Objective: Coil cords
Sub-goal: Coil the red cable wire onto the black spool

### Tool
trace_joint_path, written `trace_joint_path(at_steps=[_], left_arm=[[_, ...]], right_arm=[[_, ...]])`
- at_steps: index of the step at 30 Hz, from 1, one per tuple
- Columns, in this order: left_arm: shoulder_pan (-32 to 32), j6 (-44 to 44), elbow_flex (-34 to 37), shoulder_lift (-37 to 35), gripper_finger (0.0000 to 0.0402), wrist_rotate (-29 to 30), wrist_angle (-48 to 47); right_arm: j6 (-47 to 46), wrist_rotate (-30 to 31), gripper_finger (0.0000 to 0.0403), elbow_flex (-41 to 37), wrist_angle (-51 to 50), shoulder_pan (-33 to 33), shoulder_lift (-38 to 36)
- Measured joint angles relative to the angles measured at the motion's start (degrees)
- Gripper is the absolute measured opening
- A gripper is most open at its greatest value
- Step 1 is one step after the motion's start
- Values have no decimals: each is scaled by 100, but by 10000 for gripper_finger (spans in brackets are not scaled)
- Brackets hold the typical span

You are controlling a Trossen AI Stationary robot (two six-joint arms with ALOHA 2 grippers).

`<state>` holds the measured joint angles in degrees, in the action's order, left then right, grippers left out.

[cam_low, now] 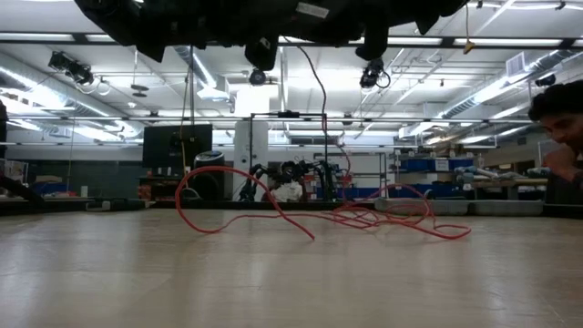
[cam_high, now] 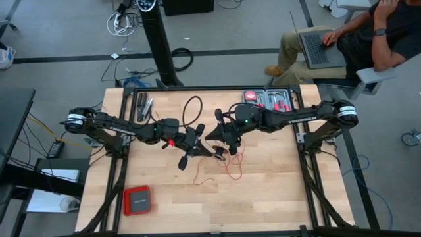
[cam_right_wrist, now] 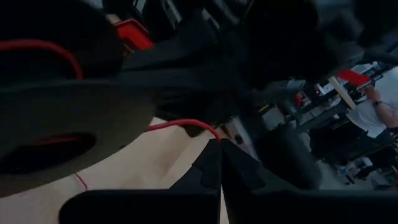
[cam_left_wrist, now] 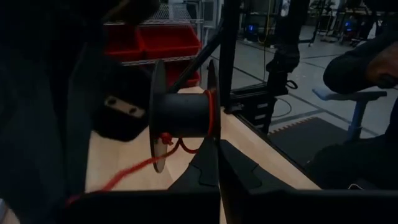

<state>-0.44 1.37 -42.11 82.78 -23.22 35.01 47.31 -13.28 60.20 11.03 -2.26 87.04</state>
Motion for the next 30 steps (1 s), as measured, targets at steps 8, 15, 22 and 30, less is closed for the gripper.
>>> trace_joint_path(at_steps=[8,15,22,30], left_arm=[[135,-204,0,0,0,-2,-169],[172,-335,2,0,0,200,-391],[342,-162,2,-85,0,602,-806],[424,135,0,-205,0,1103,-1159]], right_arm=[[35,142,0,0,-328,39,-347],[20,715,0,0,-992,256,-717],[-338,1843,0,-2,-1698,579,-839],[-684,3136,1,-2,-1896,854,-857]])
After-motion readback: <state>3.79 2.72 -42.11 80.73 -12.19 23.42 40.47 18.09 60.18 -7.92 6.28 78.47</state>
